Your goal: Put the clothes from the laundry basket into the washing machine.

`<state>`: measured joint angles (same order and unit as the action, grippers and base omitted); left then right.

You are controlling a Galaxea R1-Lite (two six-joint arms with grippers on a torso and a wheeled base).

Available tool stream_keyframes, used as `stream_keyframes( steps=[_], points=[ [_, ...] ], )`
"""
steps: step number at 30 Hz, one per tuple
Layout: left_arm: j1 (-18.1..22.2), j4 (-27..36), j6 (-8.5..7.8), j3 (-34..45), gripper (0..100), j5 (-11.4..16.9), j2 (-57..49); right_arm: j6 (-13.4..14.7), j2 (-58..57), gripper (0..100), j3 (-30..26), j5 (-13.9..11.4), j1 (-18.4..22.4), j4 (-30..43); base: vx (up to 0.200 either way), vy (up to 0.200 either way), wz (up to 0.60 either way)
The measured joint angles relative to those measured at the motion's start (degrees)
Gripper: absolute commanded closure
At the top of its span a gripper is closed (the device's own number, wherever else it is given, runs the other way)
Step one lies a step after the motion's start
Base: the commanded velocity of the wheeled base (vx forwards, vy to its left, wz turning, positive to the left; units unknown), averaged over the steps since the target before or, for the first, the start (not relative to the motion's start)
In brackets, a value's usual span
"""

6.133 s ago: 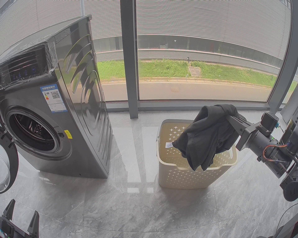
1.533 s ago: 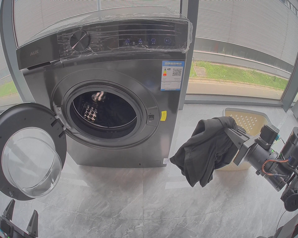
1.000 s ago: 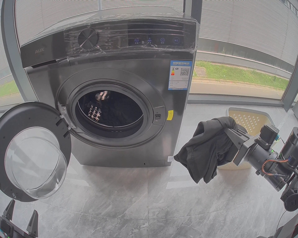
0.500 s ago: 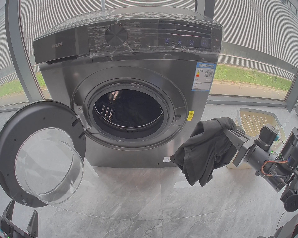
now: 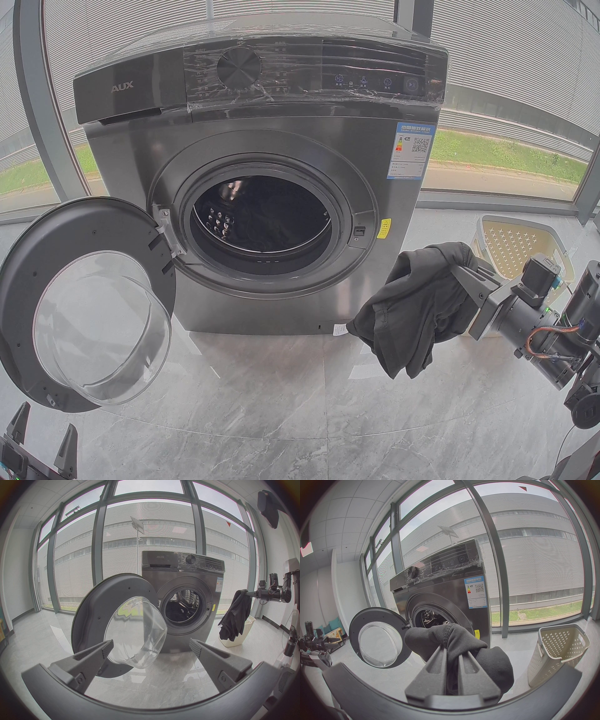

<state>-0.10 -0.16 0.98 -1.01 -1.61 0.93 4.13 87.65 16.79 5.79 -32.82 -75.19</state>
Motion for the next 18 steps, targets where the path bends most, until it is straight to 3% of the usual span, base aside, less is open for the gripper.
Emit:
stream_keyframes(
  steps=[12, 18],
  points=[
    [0.0, -0.09, 0.41, 0.0, 0, 0.06, 0.0, -0.11, 0.02, 100, -0.34, -0.11, -0.01, 0.01, 0.0, 0.2, 0.0],
    [0.0, -0.11, 0.37, 0.0, 0, 0.06, 0.0, -0.06, 0.22, 100, -0.54, -0.18, -0.39, 0.06, 0.0, 0.0, 0.0]
  ],
)
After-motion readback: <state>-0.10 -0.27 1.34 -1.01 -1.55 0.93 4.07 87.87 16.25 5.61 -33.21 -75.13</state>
